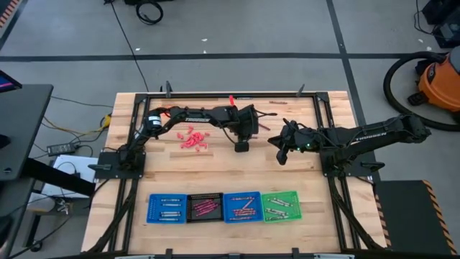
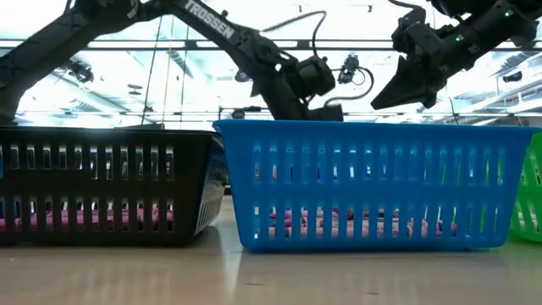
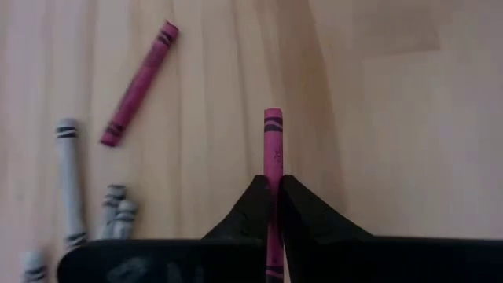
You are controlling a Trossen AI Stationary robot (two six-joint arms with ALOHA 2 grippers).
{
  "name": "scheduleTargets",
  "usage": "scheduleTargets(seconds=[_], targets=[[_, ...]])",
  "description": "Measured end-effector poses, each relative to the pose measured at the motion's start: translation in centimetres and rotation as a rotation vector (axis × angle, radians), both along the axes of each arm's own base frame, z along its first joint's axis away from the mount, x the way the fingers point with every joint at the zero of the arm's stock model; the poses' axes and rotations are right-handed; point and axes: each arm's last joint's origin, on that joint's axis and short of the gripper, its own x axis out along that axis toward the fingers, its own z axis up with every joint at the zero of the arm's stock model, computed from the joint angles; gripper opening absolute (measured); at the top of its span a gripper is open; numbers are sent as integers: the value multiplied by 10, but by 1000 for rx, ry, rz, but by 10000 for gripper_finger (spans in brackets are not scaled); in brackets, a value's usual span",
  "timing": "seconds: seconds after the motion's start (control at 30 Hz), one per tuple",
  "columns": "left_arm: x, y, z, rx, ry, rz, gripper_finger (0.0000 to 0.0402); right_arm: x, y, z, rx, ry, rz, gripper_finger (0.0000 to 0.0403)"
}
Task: Sort crayons
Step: Put the dark pink crayon into the black bin
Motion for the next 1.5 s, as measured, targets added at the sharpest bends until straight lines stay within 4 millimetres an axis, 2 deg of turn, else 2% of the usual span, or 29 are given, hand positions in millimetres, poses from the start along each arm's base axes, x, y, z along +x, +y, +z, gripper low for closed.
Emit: scheduleTargets(seconds=[0.1, 0.27, 0.4, 0.6, 0.8, 0.97, 1.17, 1.5], targets=[[-6, -8, 6, -9, 22, -9, 15, 0, 1, 0, 28, 2, 47, 34], [-18, -35, 18, -29, 30, -36, 15, 0, 5, -2, 95, 16, 133, 34], [-36, -67, 22, -57, 43, -60, 14, -1, 5, -4, 125, 32, 138, 34], [-68, -118, 45, -96, -20, -78, 14, -1, 5, -4, 119, 37, 128, 34], [-104, -163, 66, -86, -78, -74, 17, -2, 2, -5, 63, 44, 38, 34], [-133, -199, 72, -100, -112, -89, 18, -1, 0, -4, 47, 18, -39, 34], [-155, -223, 69, -191, -147, -38, 20, 8, 0, -7, 38, -6, -56, 34], [-185, -254, 35, -331, -44, 77, 20, 17, 1, -16, 67, 18, -38, 34]])
